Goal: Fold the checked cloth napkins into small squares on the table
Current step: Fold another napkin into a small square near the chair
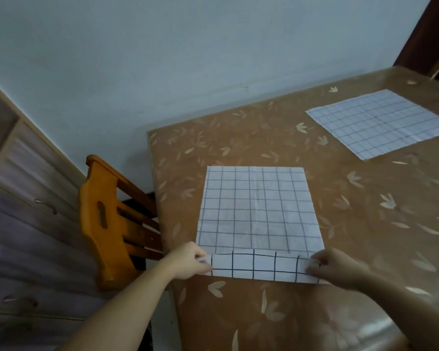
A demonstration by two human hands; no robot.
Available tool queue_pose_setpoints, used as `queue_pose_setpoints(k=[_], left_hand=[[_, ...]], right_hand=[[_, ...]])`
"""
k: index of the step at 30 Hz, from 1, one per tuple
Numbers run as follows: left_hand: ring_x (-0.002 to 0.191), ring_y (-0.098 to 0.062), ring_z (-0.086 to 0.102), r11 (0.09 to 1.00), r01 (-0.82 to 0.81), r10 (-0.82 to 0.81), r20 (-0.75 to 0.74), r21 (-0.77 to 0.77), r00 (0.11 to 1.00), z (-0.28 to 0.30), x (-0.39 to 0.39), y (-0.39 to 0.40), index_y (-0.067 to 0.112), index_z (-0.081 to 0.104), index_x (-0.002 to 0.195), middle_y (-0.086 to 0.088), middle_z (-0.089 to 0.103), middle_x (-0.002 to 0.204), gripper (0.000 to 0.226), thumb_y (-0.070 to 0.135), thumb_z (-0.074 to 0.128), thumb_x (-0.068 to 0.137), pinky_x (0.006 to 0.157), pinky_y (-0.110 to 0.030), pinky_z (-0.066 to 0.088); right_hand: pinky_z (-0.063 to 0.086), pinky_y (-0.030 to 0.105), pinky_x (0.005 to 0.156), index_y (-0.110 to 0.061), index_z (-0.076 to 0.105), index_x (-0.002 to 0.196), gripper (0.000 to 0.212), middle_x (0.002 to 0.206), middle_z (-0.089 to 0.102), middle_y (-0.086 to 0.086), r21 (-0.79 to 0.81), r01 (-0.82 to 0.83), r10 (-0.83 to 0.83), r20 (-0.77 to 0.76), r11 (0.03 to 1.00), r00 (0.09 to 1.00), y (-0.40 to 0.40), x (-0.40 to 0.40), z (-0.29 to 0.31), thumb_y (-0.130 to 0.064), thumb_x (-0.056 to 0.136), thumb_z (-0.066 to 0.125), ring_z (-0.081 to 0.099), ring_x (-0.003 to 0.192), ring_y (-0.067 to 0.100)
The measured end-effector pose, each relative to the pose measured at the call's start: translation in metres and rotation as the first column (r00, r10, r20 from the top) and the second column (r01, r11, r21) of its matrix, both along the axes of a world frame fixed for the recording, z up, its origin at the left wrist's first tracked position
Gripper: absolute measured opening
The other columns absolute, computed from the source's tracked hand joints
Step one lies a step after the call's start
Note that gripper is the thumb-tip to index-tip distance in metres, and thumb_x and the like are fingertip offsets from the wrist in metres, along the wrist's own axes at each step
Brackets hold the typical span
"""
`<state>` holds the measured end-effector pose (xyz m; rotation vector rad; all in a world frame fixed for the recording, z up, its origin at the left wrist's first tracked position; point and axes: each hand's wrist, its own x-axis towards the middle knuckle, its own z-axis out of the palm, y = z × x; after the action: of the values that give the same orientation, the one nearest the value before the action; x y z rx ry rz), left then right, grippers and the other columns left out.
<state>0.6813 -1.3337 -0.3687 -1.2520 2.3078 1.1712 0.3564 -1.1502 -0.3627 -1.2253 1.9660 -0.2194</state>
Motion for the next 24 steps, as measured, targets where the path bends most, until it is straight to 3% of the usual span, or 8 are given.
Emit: queue_pose_setpoints(k=[5,8,11,13,15,18,21,24], left_hand=[[0.061,-0.015,0.053,0.981,-0.104,0.107,-0.011,0.162,0.994,0.012,0.018,-0.007,0.019,0.052,0.059,0.002,0.049,0.059,0.038,0.045,0.074,0.075,0.064,-0.028,0.044],[0.084,-0.017,0.070,0.953,-0.218,0.250,-0.140,0.212,0.958,0.009,0.022,-0.006,0.013,0.074,0.087,-0.003,0.074,0.086,0.021,0.033,0.075,0.081,0.084,-0.036,0.055],[0.078,-0.005,0.070,0.911,-0.347,0.396,-0.242,0.221,0.886,0.008,0.017,0.001,0.019,0.073,0.088,0.006,0.074,0.082,0.012,0.030,0.073,0.084,0.069,-0.023,0.054],[0.075,0.002,0.068,0.869,-0.424,0.487,-0.292,0.254,0.823,0.007,0.012,0.004,0.021,0.072,0.090,0.010,0.074,0.087,0.010,0.029,0.073,0.085,0.059,-0.013,0.049],[0.080,-0.001,0.068,0.837,-0.481,0.545,-0.325,0.260,0.773,0.005,0.007,0.008,0.018,0.069,0.093,0.007,0.073,0.096,0.015,0.030,0.072,0.085,0.063,-0.014,0.049],[0.100,-0.018,0.066,0.793,-0.544,0.610,-0.378,0.275,0.697,0.001,0.002,0.009,0.012,0.068,0.105,0.002,0.071,0.103,0.028,0.032,0.071,0.086,0.089,-0.033,0.052],[0.094,-0.015,0.069,0.762,-0.551,0.647,-0.419,0.339,0.637,-0.002,-0.001,0.007,0.019,0.074,0.091,0.007,0.076,0.089,0.018,0.036,0.072,0.085,0.080,-0.029,0.053],[0.090,-0.004,0.068,0.757,-0.523,0.650,-0.375,0.391,0.661,-0.007,0.001,0.004,0.023,0.074,0.093,0.014,0.075,0.091,0.028,0.047,0.075,0.078,0.075,-0.023,0.050]], right_hand=[[0.034,0.024,0.055,-0.014,0.061,0.061,0.025,0.061,0.051,-0.001,0.146,0.193,-0.213,0.129,0.970,0.969,0.012,-0.006,0.015,-0.024,0.079,0.074,0.048,0.057,0.013],[0.042,0.023,0.051,-0.011,0.066,0.064,0.020,0.058,0.059,-0.001,0.143,0.359,-0.381,0.181,0.922,0.907,0.024,-0.002,0.016,-0.020,0.079,0.076,0.056,0.052,0.013],[0.058,0.037,0.063,-0.002,0.070,0.081,0.015,0.072,0.073,0.010,0.094,0.512,-0.517,0.259,0.854,0.816,0.034,0.006,0.014,-0.017,0.081,0.075,0.070,0.067,0.026],[0.059,0.050,0.077,0.001,0.072,0.085,0.015,0.084,0.074,0.019,0.031,0.632,-0.610,0.305,0.774,0.732,0.037,0.015,0.014,-0.013,0.081,0.075,0.071,0.080,0.035],[0.057,0.055,0.080,0.003,0.072,0.081,0.014,0.084,0.074,0.021,-0.006,0.725,-0.678,0.348,0.689,0.647,0.036,0.021,0.013,-0.011,0.080,0.075,0.071,0.081,0.038],[0.055,0.057,0.082,0.001,0.072,0.078,0.013,0.085,0.073,0.021,-0.004,0.786,-0.724,0.386,0.618,0.572,0.029,0.026,0.009,-0.011,0.079,0.075,0.070,0.083,0.038],[0.055,0.056,0.083,0.002,0.073,0.082,0.015,0.086,0.074,0.020,0.007,0.797,-0.722,0.428,0.604,0.543,0.021,0.020,0.006,-0.013,0.079,0.075,0.070,0.084,0.037],[0.056,0.051,0.084,0.000,0.075,0.083,0.017,0.084,0.075,0.015,-0.009,0.776,-0.684,0.465,0.631,0.561,0.014,0.007,0.003,-0.017,0.079,0.077,0.072,0.082,0.033]])
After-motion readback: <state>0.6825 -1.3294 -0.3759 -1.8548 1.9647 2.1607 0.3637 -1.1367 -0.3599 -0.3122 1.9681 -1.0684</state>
